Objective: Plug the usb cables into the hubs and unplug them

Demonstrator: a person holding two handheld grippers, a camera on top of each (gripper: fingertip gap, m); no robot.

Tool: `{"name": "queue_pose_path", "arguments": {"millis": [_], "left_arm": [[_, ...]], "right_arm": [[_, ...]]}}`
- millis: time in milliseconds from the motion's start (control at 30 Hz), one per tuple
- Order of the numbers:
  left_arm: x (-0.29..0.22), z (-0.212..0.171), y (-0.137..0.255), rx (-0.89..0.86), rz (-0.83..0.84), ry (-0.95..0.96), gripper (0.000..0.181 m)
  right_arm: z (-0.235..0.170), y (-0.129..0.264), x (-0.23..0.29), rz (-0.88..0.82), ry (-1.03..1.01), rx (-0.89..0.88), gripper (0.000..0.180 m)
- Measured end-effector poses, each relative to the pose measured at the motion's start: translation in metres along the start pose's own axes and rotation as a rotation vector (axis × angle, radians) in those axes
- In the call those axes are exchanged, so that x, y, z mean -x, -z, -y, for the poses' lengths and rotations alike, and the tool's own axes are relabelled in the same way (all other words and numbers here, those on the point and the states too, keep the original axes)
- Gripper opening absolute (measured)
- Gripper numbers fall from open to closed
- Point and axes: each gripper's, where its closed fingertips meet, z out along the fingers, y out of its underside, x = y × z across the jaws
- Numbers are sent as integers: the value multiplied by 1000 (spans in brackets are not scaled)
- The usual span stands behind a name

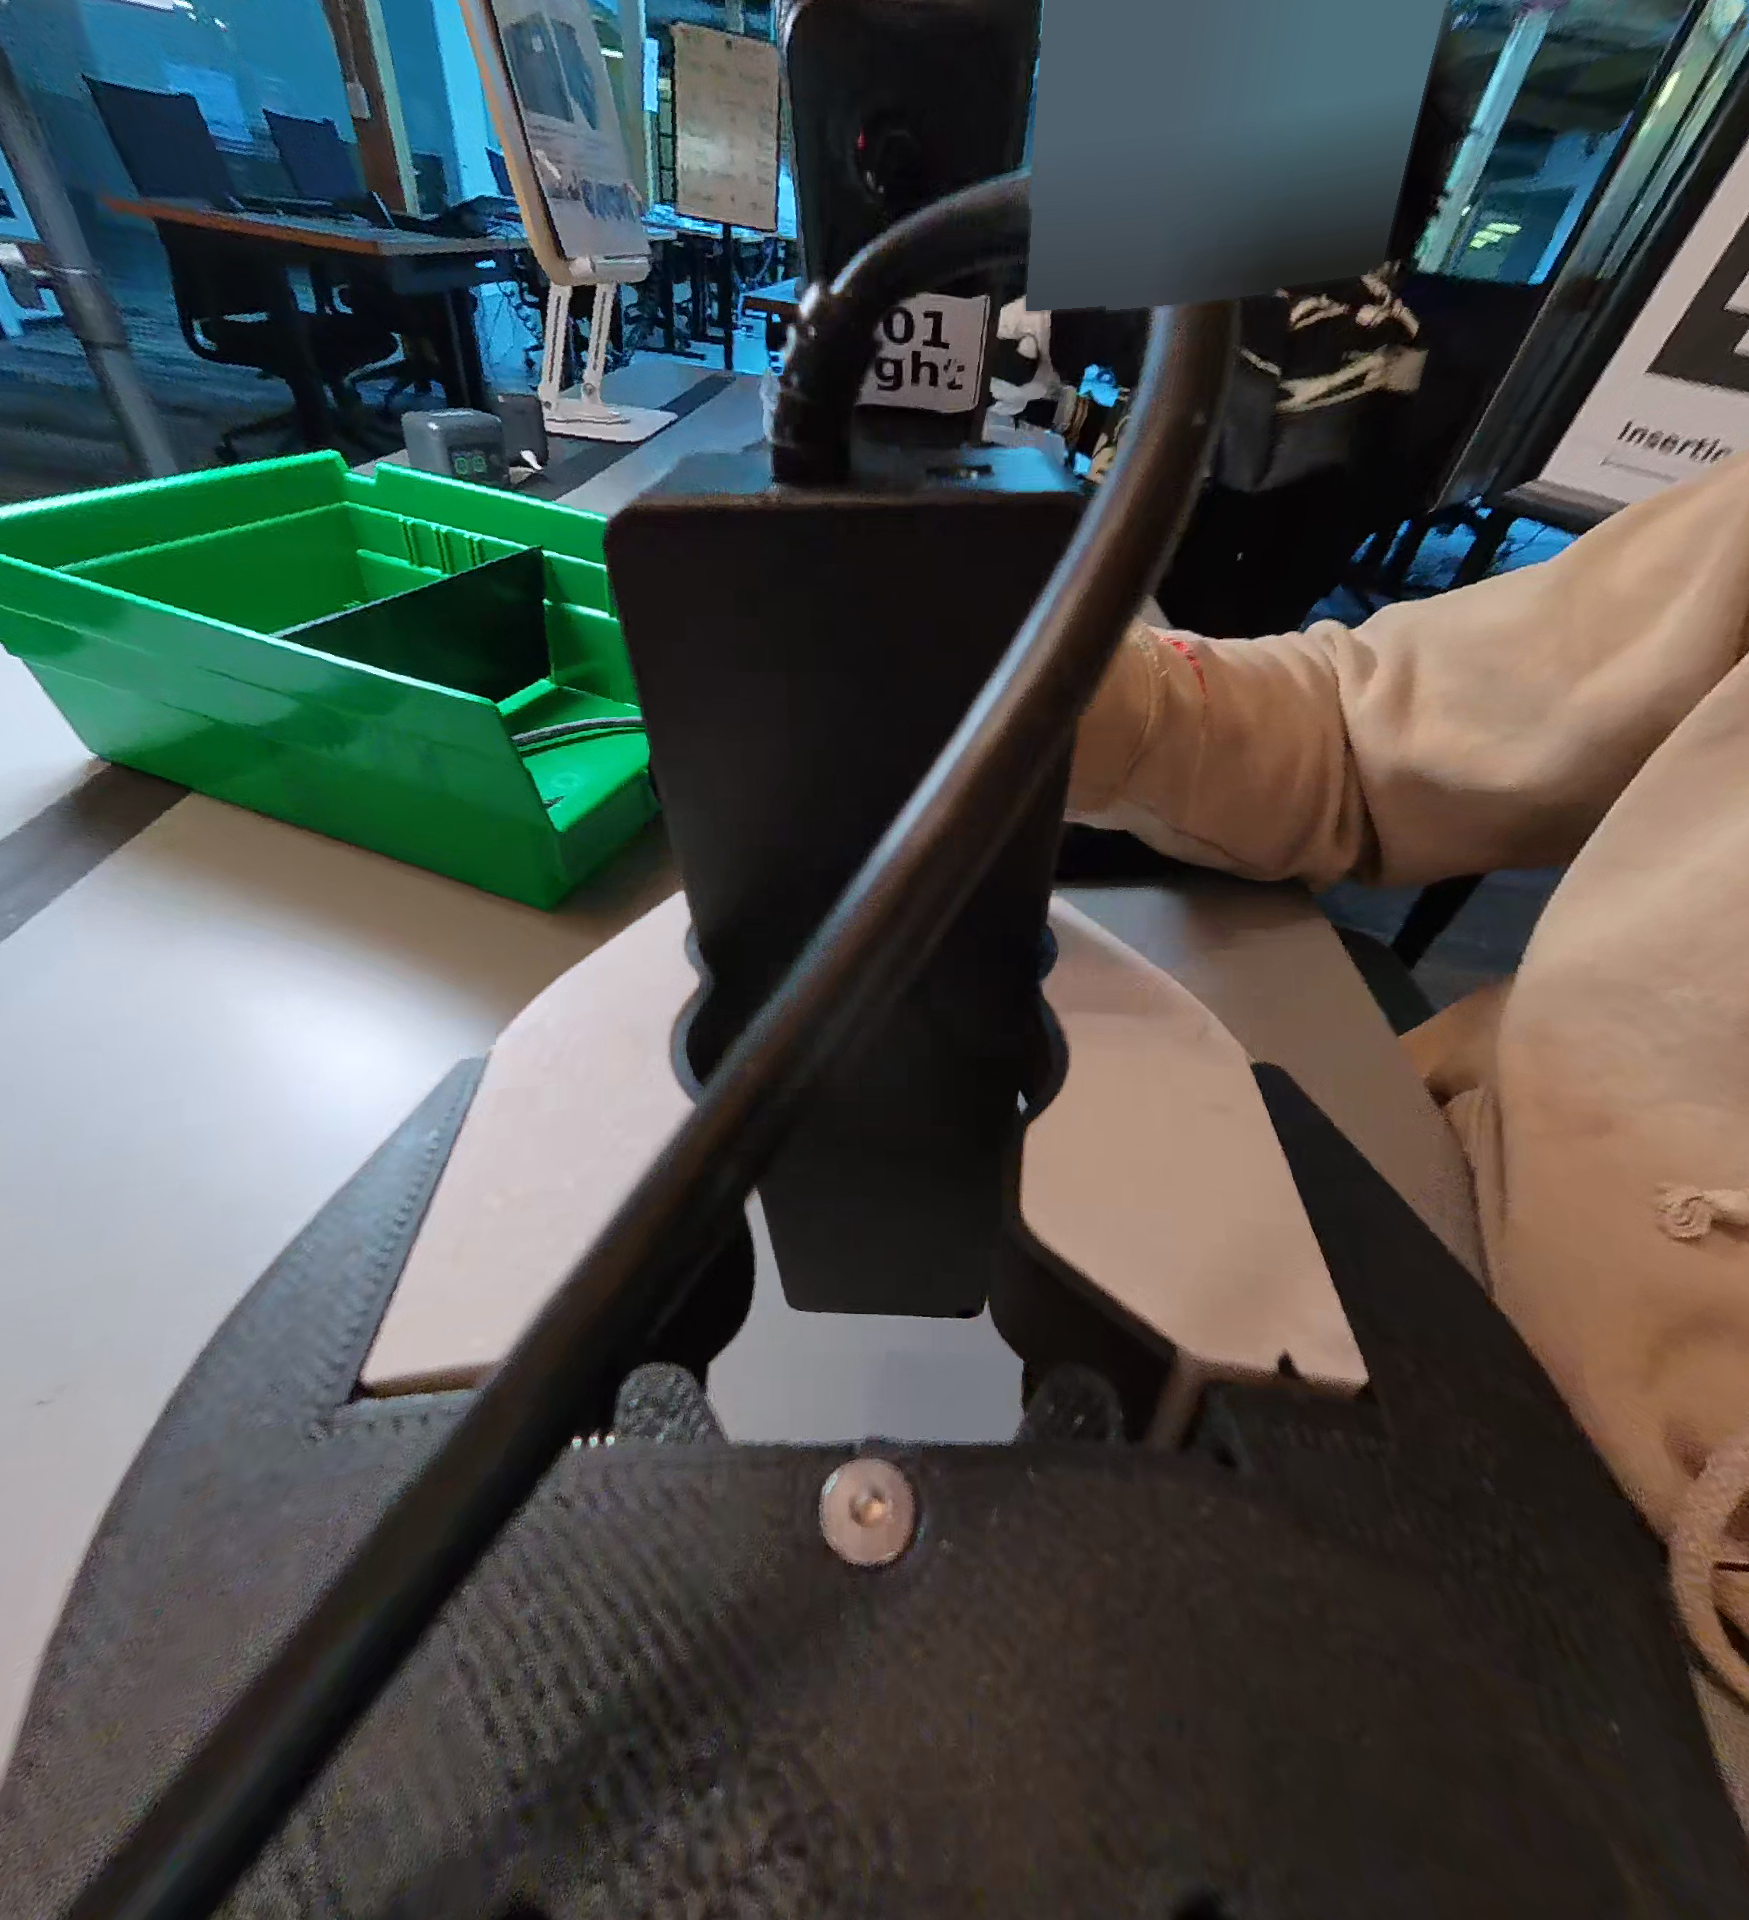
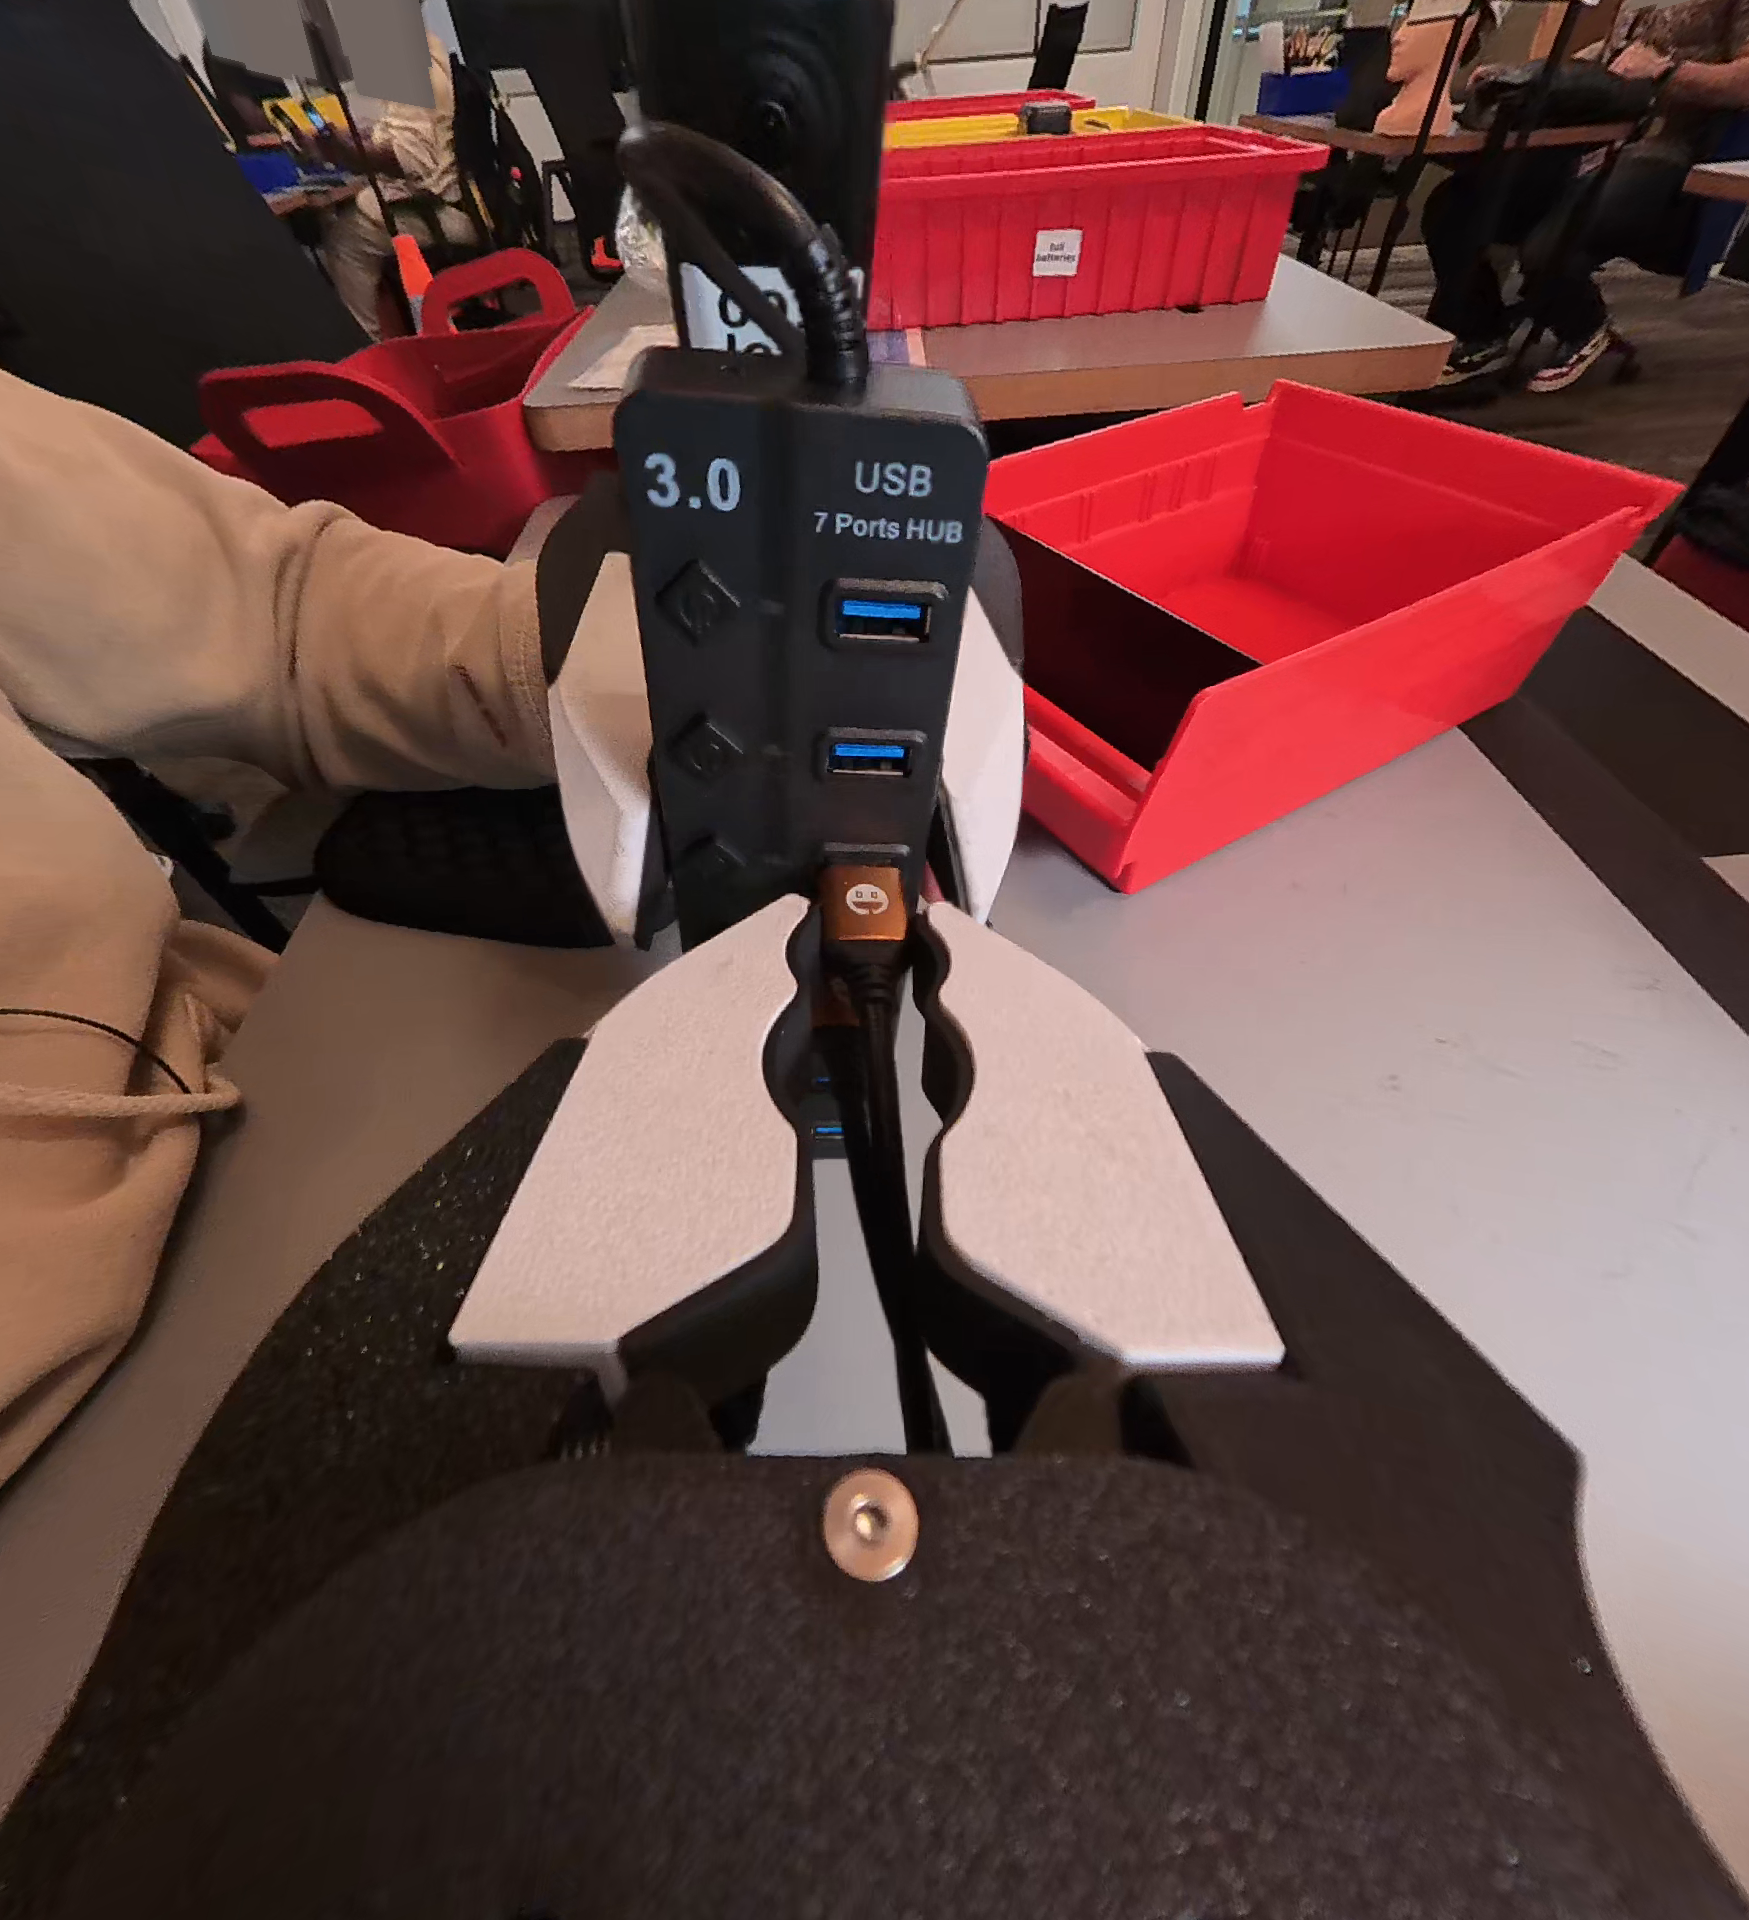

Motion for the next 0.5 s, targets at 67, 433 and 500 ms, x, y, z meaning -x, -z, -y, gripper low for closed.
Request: {"name": "queue_pose_path", "arguments": {"millis": [67, 433, 500], "left_arm": [[1, 1, 0, -10, 21, -24, 55], [1, 4, 1, -21, 55, -57, 54], [4, 4, 3, -17, 73, -47, 54]], "right_arm": [[2, 0, 0, 2, -4, -15, 16], [7, 3, 0, -12, 56, -36, 16], [4, 9, -2, -26, 81, -16, 16]]}}
